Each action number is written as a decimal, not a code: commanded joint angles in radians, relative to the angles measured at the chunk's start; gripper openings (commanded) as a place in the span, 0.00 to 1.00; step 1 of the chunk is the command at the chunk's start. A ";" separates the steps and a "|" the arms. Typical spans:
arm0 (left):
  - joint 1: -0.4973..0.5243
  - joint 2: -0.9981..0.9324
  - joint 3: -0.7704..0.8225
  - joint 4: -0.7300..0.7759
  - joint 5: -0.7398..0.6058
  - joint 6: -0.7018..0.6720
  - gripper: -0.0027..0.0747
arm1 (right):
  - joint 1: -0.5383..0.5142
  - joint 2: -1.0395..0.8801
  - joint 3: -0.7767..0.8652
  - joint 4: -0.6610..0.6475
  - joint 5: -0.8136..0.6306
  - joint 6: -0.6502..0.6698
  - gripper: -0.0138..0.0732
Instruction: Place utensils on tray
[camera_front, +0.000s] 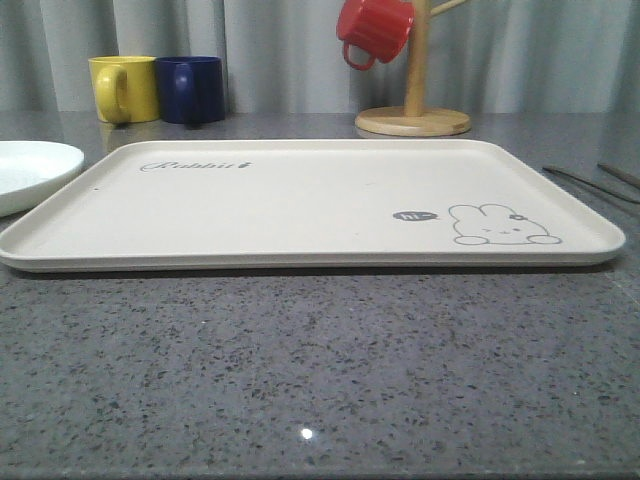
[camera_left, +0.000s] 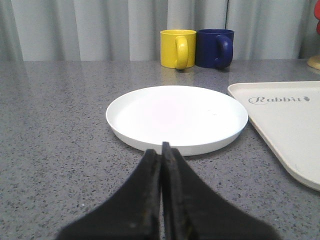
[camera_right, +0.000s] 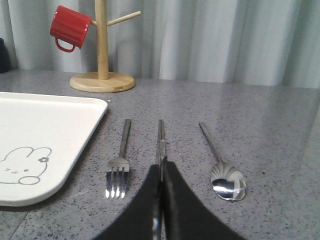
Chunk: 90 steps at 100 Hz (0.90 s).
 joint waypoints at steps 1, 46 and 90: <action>-0.006 -0.002 -0.063 -0.036 -0.055 -0.004 0.01 | 0.003 -0.001 -0.001 -0.006 -0.078 -0.010 0.08; -0.006 0.447 -0.565 -0.074 0.463 0.004 0.01 | 0.003 -0.001 -0.001 -0.006 -0.078 -0.010 0.08; -0.006 0.861 -0.836 -0.074 0.608 0.004 0.01 | 0.003 -0.001 -0.001 -0.006 -0.078 -0.010 0.08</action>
